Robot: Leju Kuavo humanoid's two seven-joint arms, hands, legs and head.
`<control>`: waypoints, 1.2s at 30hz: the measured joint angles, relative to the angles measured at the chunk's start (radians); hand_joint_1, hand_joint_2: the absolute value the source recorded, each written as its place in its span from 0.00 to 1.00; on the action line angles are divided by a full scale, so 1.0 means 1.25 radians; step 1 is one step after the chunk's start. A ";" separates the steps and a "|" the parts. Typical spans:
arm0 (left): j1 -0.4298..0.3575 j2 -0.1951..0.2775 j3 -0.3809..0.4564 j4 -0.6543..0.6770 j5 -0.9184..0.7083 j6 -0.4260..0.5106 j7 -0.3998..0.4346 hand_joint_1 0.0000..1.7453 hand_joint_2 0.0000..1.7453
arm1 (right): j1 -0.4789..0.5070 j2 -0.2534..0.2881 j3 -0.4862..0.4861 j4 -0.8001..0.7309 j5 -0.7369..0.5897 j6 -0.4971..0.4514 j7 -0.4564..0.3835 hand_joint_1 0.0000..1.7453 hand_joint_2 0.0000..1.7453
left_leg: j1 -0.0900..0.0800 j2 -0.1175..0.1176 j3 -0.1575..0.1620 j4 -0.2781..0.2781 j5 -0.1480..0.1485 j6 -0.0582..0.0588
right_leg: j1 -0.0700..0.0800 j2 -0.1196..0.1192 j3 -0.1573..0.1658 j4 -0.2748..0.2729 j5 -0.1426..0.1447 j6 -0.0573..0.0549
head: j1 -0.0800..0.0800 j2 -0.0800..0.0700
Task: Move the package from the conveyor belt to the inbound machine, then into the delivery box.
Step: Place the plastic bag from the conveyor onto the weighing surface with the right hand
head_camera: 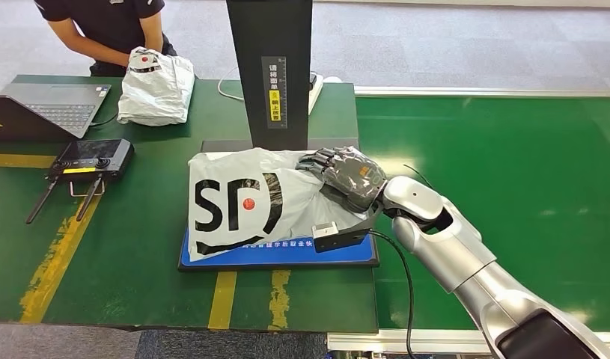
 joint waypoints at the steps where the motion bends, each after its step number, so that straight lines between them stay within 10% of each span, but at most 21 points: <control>1: 0.000 0.000 0.000 0.000 0.000 0.000 0.000 0.00 0.00 | 0.000 0.000 0.002 0.001 0.000 0.000 0.000 1.00 1.00 | 0.000 0.000 0.000 0.000 0.000 0.000 | 0.000 0.000 0.000 0.000 0.000 0.000 | 0.000 0.000; 36: 0.003 0.004 0.007 0.023 0.014 -0.006 -0.023 0.00 0.00 | -0.160 0.127 0.155 0.400 -0.128 0.176 0.044 1.00 1.00 | 0.000 0.000 0.000 0.000 0.000 0.000 | 0.000 0.000 0.000 0.000 0.000 0.000 | 0.000 0.000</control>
